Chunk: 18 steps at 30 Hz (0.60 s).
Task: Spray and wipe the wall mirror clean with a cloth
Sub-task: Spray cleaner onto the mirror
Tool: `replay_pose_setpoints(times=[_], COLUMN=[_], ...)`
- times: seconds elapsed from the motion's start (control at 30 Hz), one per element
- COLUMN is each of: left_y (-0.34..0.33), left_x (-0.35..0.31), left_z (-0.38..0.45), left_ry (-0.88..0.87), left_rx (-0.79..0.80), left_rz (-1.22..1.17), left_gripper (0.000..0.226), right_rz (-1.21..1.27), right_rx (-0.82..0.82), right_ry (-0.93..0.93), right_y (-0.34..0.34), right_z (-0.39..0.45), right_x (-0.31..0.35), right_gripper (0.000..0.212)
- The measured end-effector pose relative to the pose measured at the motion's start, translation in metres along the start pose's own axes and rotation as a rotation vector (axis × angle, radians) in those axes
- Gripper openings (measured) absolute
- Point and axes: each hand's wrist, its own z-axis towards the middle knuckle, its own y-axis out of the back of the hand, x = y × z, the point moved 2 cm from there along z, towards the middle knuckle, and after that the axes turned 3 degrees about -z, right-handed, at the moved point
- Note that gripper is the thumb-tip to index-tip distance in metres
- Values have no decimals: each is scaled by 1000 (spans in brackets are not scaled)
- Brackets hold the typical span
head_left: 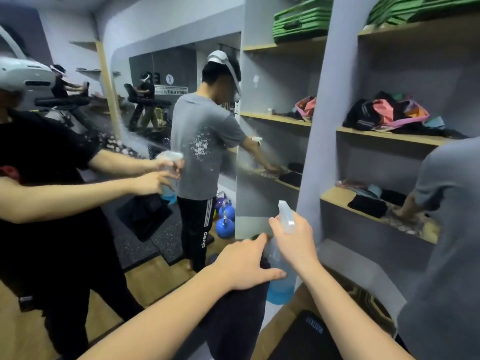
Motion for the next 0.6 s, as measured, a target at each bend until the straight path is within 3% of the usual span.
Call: replay_pose_setpoints(times=[0.6], left_y=[-73], left_x=[-19], left_z=[92], left_ry=[100], left_rx=[56], left_rz=[-35], left_gripper=[84], right_rz=[93], right_rx=[68], right_ry=[-206], right_y=[2], right_z=[76], right_x=[-108], right_gripper=[16])
